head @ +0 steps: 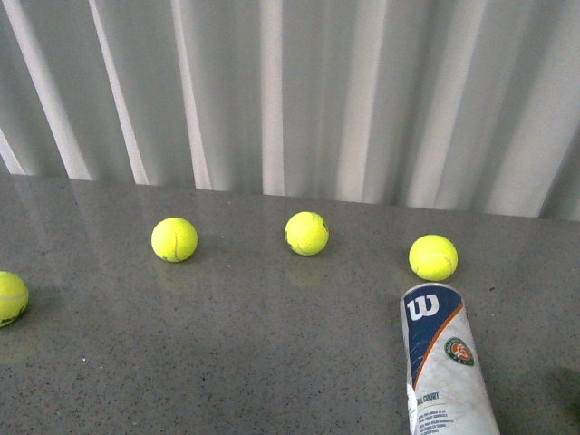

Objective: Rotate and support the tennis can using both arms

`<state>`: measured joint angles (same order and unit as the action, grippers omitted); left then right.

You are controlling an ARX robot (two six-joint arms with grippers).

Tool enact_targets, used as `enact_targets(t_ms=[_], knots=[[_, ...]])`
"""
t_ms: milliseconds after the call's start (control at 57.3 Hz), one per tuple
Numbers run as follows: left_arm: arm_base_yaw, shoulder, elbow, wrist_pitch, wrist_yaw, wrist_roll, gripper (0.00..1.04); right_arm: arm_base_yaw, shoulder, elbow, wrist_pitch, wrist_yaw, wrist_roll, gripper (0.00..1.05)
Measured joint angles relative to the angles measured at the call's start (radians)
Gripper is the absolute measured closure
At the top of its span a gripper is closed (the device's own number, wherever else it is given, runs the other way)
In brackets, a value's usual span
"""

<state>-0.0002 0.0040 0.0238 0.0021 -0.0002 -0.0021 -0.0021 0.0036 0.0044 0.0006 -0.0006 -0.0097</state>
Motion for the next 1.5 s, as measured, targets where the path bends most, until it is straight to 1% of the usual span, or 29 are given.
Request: enact_targets(t_ms=[105, 122, 140, 174, 209, 262, 297, 331, 384, 401, 436, 489, 523, 593, 663, 698, 768, 872, 925, 1012, 1169, 1500], knots=[[0.0, 0.0, 0.0, 0.0, 0.0, 0.0, 0.07, 0.0, 0.0, 0.0, 0.0, 0.001, 0.0, 0.07], [0.0, 0.0, 0.0, 0.0, 0.0, 0.0, 0.07, 0.01, 0.012, 0.007, -0.022, 0.029, -0.014, 0.07], [0.0, 0.0, 0.0, 0.0, 0.0, 0.0, 0.07, 0.034, 0.05, 0.044, -0.104, 0.106, -0.066, 0.07], [0.0, 0.0, 0.0, 0.0, 0.0, 0.0, 0.07, 0.062, 0.145, 0.109, -0.2, 0.209, -0.137, 0.07], [0.0, 0.0, 0.0, 0.0, -0.001, 0.0, 0.07, 0.065, 0.224, 0.157, -0.219, 0.232, -0.177, 0.07], [0.0, 0.0, 0.0, 0.0, 0.001, 0.0, 0.07, 0.033, 0.352, 0.241, -0.177, 0.207, -0.217, 0.07], [0.0, 0.0, 0.0, 0.0, 0.0, 0.0, 0.07, -0.007, 0.452, 0.319, -0.109, 0.201, -0.229, 0.07], [0.0, 0.0, 0.0, -0.001, 0.0, 0.0, 0.07, -0.04, 0.525, 0.378, -0.058, 0.2, -0.226, 0.07], [0.0, 0.0, 0.0, -0.001, -0.001, 0.0, 0.07, -0.11, 0.671, 0.503, 0.01, 0.165, -0.184, 0.07], [0.0, 0.0, 0.0, -0.001, -0.001, 0.0, 0.07, -0.142, 0.744, 0.57, 0.01, 0.153, -0.154, 0.07], [0.0, 0.0, 0.0, -0.001, -0.001, 0.0, 0.07, -0.167, 0.843, 0.653, 0.001, 0.138, -0.099, 0.07], [0.0, 0.0, 0.0, -0.001, -0.001, 0.0, 0.07, -0.183, 0.974, 0.757, -0.046, 0.107, -0.021, 0.07], [0.0, 0.0, 0.0, -0.001, 0.0, 0.0, 0.07, -0.184, 1.079, 0.837, -0.108, 0.079, 0.046, 0.07], [0.0, 0.0, 0.0, -0.001, 0.0, 0.0, 0.07, -0.157, 1.288, 0.962, -0.224, 0.038, 0.171, 0.07], [0.0, 0.0, 0.0, -0.001, 0.0, 0.0, 0.07, -0.116, 1.42, 1.02, -0.286, 0.024, 0.246, 0.07], [0.0, 0.0, 0.0, -0.001, 0.0, 0.0, 0.07, -0.08, 1.493, 1.042, -0.311, 0.023, 0.288, 0.07], [0.0, 0.0, 0.0, -0.001, 0.0, 0.0, 0.07, -0.019, 1.583, 1.054, -0.322, 0.024, 0.326, 0.07], [0.0, 0.0, 0.0, -0.001, 0.0, 0.0, 0.07, 0.079, 1.691, 1.055, -0.322, 0.0, 0.378, 0.07], [0.0, 0.0, 0.0, -0.001, 0.0, 0.0, 0.07, 0.138, 1.745, 1.054, -0.297, -0.03, 0.401, 0.07], [0.0, 0.0, 0.0, -0.001, 0.0, 0.0, 0.07, 0.19, 1.788, 1.044, -0.25, -0.058, 0.403, 0.07], [0.0, 0.0, 0.0, -0.001, 0.0, 0.0, 0.07, 0.23, 1.848, 1.029, -0.188, -0.077, 0.402, 0.07], [0.0, 0.0, 0.0, -0.001, 0.0, 0.0, 0.07, 0.232, 1.936, 0.97, -0.127, -0.091, 0.418, 0.07]])
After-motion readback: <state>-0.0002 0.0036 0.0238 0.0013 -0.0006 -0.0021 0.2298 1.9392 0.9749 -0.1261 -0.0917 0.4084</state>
